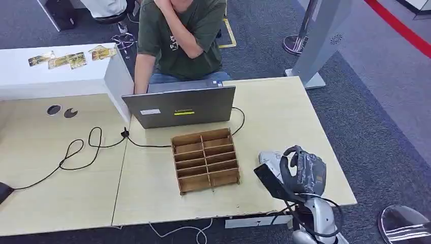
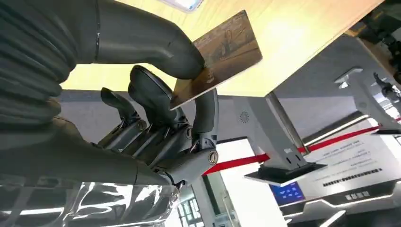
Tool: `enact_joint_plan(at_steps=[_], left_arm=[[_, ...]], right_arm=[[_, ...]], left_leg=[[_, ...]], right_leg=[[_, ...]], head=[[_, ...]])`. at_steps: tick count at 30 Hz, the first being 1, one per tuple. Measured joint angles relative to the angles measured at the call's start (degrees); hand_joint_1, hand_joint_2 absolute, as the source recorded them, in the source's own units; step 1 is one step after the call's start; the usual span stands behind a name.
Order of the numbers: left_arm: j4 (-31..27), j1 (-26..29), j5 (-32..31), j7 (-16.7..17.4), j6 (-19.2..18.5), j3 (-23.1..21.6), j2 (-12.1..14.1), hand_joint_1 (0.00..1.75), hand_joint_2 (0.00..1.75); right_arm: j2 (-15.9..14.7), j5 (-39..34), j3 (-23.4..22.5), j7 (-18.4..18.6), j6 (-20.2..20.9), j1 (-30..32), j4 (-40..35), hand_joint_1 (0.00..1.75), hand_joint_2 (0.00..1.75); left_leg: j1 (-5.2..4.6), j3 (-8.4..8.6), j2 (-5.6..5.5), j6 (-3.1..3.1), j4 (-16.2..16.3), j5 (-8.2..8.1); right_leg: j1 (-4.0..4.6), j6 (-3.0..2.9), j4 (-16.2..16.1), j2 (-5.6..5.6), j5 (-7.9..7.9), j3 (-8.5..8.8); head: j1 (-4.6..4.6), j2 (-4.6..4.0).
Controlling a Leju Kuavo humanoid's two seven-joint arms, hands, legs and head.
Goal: Pass the card to the sensor for recognition and then transmit it.
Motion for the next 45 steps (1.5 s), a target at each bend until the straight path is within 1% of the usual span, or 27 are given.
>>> enact_joint_plan(at_steps=[4, 11, 15, 19, 27, 31, 36, 41, 45], left_arm=[[0.0, 0.0, 0.0, 0.0, 0.0, 0.0, 0.0, 0.0, 0.0], [0.0, 0.0, 0.0, -0.4, 0.1, 0.0, -0.2, 0.0, 0.0], [0.0, 0.0, -0.3, -0.5, 0.2, 0.0, -0.3, 0.0, 0.0], [0.0, 0.0, -0.9, -0.7, 0.5, 0.0, -0.4, 0.0, 0.0], [0.0, -0.1, -2.2, -1.1, 0.7, 0.0, -0.8, 0.0, 0.0], [0.0, -0.1, -3.1, -1.1, 0.7, 0.0, -0.9, 0.0, 0.0], [0.0, -0.3, -4.5, -1.0, 0.5, 0.0, -0.9, 0.0, 0.0], [0.0, -0.5, -5.7, -0.9, 0.2, 0.0, -0.9, 0.0, 0.0], [0.0, -0.8, -6.8, -0.9, -0.1, 0.0, -0.9, 0.0, 0.0]], right_arm=[[0.2, -0.1, -1.0, -0.1, -0.5, 0.3, -0.6, 1.73, 1.75], [2.2, -0.3, -2.6, -2.2, -5.5, 0.6, -1.8, 1.75, 1.75], [4.2, -0.3, -3.5, -4.6, -8.7, 0.7, -2.4, 1.75, 1.75], [6.4, -0.2, -3.8, -7.4, -11.0, 0.2, -2.5, 1.75, 1.75], [9.7, 0.1, -3.8, -10.5, -12.3, -3.3, -2.0, 1.75, 1.75], [10.9, 0.4, -3.8, -11.6, -12.4, -6.2, -0.9, 1.75, 1.75], [12.7, -1.0, -3.1, -13.1, -12.3, -12.3, 2.4, 1.75, 1.75], [14.7, -3.3, -1.7, -14.0, -12.1, -19.4, 7.6, 1.75, 1.75], [16.8, -4.8, 0.3, -14.7, -11.9, -25.6, 13.0, 1.75, 1.75]], left_leg=[[0.0, -0.01, -0.01, 0.0, 0.0, 0.0], [0.0, 0.0, -0.01, 0.0, 0.0, 0.0], [0.0, 0.0, 0.0, 0.0, 0.0, 0.0], [0.0, 0.0, 0.0, 0.0, 0.0, 0.0], [0.0, 0.01, 0.0, -0.01, 0.0, 0.01], [0.0, 0.01, 0.0, -0.01, 0.0, 0.02], [0.01, 0.03, 0.03, -0.05, 0.0, 0.05], [0.01, 0.04, 0.02, -0.09, 0.0, 0.09], [0.01, 0.04, 0.01, -0.15, 0.0, 0.14]], right_leg=[[0.0, 0.0, 0.0, -0.01, 0.0, 0.0], [0.0, 0.0, 0.0, -0.01, 0.0, 0.0], [0.0, 0.0, 0.0, 0.0, 0.0, 0.0], [0.0, 0.0, 0.0, 0.0, 0.0, 0.0], [0.0, -0.01, 0.0, 0.01, 0.01, 0.02], [0.0, -0.01, 0.0, 0.01, 0.01, 0.03], [0.0, -0.03, 0.1, 0.03, 0.03, 0.03], [0.0, -0.04, 0.1, 0.03, 0.04, 0.03], [0.0, -0.09, 0.1, 0.04, 0.07, 0.02]], head=[[0.0, 0.0], [0.0, -0.02], [0.0, 0.0], [0.0, 0.0], [0.02, 0.0], [0.02, 0.0], [0.02, 0.0], [0.04, 0.0], [0.04, 0.0]])
